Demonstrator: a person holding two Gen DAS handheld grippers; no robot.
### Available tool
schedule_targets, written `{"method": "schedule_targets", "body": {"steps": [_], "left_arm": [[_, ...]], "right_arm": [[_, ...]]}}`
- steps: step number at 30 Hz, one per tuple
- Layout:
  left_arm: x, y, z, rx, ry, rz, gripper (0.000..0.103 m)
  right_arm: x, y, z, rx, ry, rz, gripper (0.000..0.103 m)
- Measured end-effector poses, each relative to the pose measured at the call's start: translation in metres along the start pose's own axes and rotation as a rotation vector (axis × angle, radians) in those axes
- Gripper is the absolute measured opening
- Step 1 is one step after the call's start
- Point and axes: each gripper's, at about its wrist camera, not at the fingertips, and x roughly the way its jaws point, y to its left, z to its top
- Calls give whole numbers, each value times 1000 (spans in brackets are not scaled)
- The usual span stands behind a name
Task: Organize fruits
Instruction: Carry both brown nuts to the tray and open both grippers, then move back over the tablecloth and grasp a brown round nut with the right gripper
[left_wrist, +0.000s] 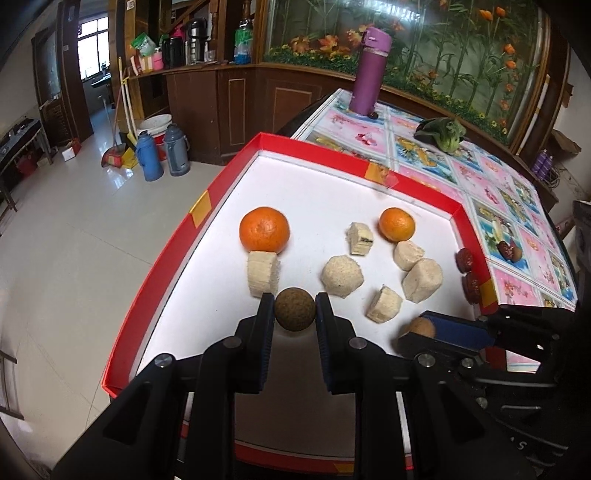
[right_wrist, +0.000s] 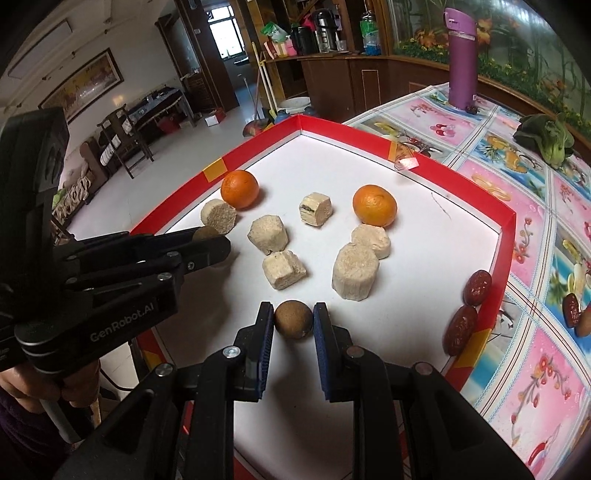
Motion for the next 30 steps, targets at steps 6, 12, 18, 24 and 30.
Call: {"method": "schedule_targets", "body": {"steps": [6,12,18,24,30], "left_arm": [[-7,1,-1,-1,1,11,38],[-25,-9,2,18,-36,5,45],[-37,-38,3,70,-52,-27,45],[-43,-82,-1,149,-42,-76,60],[-41,-120,-3,212,-16,-126,61]], "right_arm": [[-13,-6,2,13,-29,14,24],[-36,-30,-5,59,-74,-1,24],[-65,-72,-20,135,-115,-53,24],[-89,-131,-43,232,-141,-155,24],[-97,-197,-51,346,-142,-234,24]]}}
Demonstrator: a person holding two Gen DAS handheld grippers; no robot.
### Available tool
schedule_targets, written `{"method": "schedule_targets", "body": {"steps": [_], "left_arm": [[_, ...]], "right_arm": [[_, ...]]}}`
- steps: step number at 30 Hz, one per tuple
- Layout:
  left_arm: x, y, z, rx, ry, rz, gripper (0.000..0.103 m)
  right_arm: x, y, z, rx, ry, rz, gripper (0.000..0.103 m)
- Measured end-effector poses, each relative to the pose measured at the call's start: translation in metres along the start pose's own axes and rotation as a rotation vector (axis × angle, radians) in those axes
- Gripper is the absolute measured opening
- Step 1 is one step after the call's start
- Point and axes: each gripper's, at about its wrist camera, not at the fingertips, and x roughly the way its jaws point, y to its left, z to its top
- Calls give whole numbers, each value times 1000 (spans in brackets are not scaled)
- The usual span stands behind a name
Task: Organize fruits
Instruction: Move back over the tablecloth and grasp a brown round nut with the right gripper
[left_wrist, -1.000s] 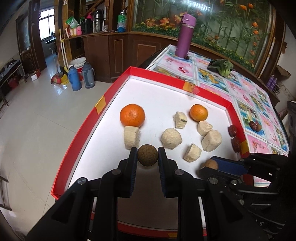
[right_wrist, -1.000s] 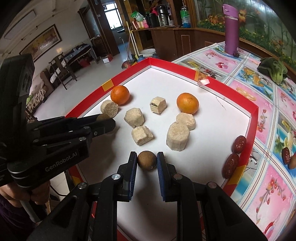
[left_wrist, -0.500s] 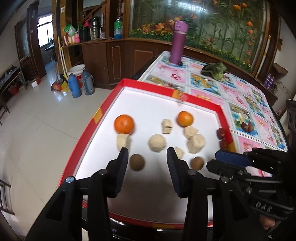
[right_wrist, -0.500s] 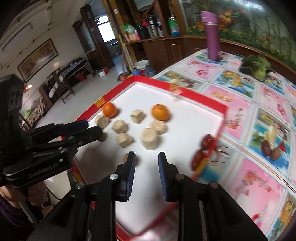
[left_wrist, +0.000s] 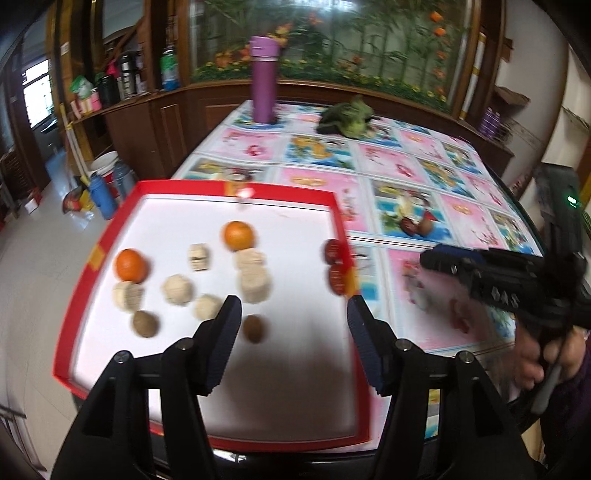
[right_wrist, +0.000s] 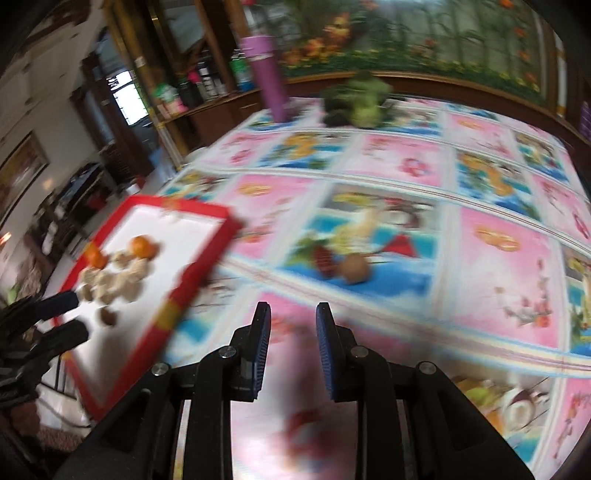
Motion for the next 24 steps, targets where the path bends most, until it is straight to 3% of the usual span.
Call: {"method": "schedule_targets", "body": {"steps": [10,24], "left_arm": [[21,-59,19,102,36,-61,61],[40,-77,40,103,64,-63,61]], "right_arm": [[25,-22,21,59,4,-27,24],[26,-43,18,101,-4,35,24]]}}
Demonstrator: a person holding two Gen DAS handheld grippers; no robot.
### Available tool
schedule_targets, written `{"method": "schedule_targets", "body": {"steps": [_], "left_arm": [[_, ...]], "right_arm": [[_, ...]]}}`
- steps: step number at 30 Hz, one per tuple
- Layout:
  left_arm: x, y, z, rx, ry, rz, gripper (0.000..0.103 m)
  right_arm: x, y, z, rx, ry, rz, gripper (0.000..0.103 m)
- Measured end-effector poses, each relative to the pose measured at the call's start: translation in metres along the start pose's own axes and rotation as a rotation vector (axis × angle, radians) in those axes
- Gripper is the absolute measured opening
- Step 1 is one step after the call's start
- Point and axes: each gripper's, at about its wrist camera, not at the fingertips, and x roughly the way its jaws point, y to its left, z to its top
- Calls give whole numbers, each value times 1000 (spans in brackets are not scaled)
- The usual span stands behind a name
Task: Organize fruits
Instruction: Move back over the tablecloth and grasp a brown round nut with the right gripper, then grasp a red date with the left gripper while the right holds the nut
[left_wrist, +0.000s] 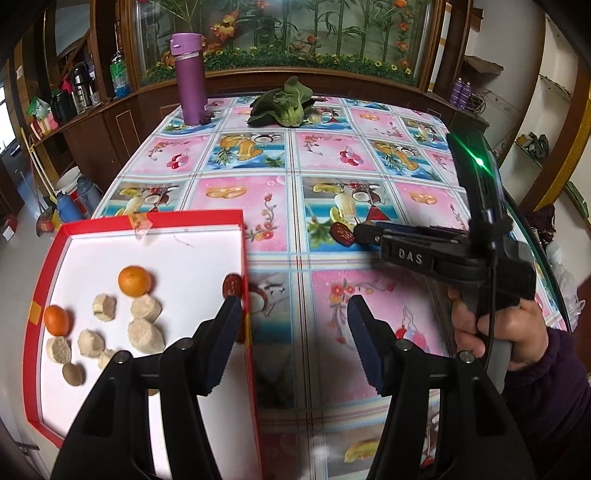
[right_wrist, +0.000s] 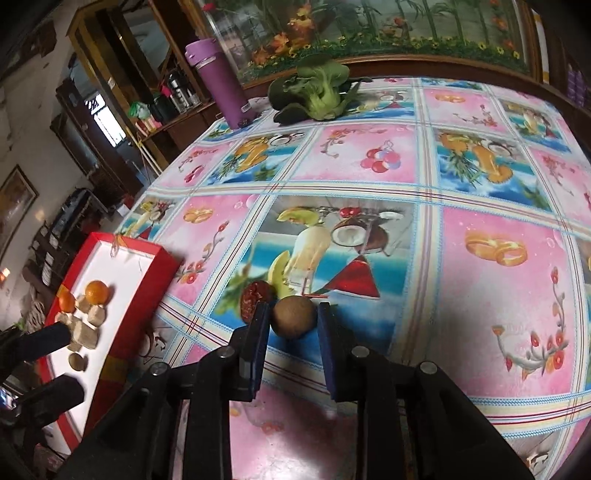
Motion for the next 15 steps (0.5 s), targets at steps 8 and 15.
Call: {"method": "schedule_targets", "body": {"steps": [8,15], "left_arm": [[43,-19,29,6,33,25,61],[91,-39,48,34,64,31,61]], "right_arm": [[-24,-22,8,62,-64,-74,25],[-31,-25,11,78,-70,-72,25]]}}
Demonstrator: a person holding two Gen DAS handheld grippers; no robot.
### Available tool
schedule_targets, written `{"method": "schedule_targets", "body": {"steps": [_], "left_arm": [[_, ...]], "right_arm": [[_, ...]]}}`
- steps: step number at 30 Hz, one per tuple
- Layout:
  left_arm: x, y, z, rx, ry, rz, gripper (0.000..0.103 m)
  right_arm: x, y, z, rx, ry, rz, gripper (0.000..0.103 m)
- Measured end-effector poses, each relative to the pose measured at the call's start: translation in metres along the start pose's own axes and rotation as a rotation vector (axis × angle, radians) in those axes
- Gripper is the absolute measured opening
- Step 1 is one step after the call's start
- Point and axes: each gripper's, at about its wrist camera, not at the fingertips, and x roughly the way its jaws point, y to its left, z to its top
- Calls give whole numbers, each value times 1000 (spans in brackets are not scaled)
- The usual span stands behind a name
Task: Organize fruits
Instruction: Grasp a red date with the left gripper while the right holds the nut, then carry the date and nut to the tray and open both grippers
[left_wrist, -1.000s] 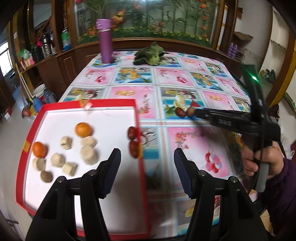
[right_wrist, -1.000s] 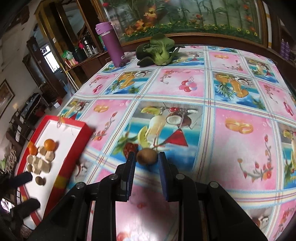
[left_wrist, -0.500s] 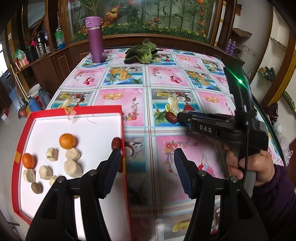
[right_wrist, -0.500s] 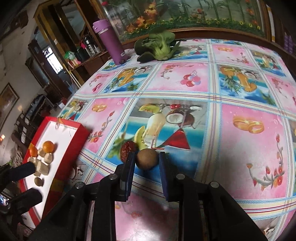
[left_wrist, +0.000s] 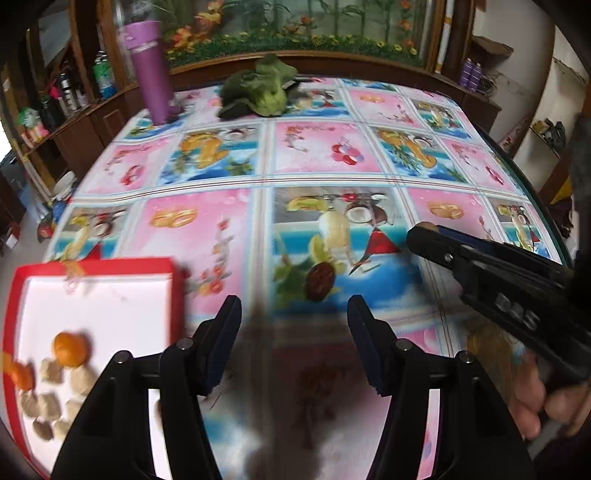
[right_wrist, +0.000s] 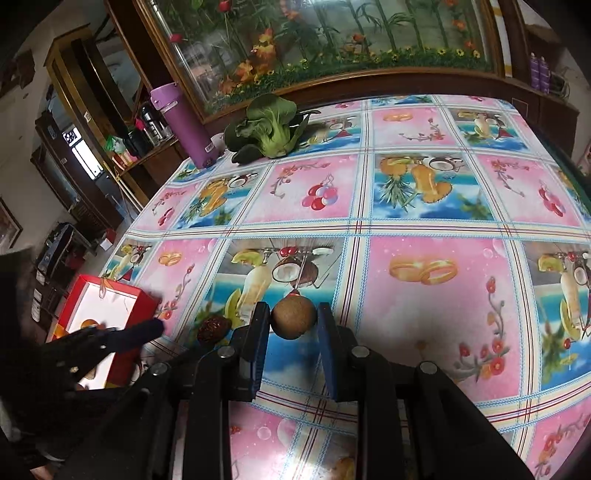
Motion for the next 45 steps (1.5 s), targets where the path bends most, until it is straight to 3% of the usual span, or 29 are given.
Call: {"method": "schedule_targets", "body": {"steps": [3,7,10,13,22,28,35,40,45], "left_arm": [[16,-3,5,15,27,-6,59],[30,-8,9,34,56,-39,40],[35,-10,11,45,50,-48,37],[34,-10,11,51,42,-49,23],[24,-13,6,39,5,-52,23],[-17,-16,-6,32,-76,-38,23],[-64,-19,-38,20,-132,-89,23],[-95,-9,-57,25,-187,-74,23],[-123,35,-85,-43,-219,-34,23]], "right_arm": [[1,-2,1,14,10,2,25],[0,-2,1,18,11,11,25],[1,-2,0,20,16,15,25],[2,-2,-1,26,21,18,25],[0,1,-1,22,10,41,25],[-12,10,-4,0,-60,79,25],[-25,34,-19,-59,-130,126,25],[-32,67,-42,-96,-82,206,25],[-31,115,-60,-175,-28,275,24]]}}
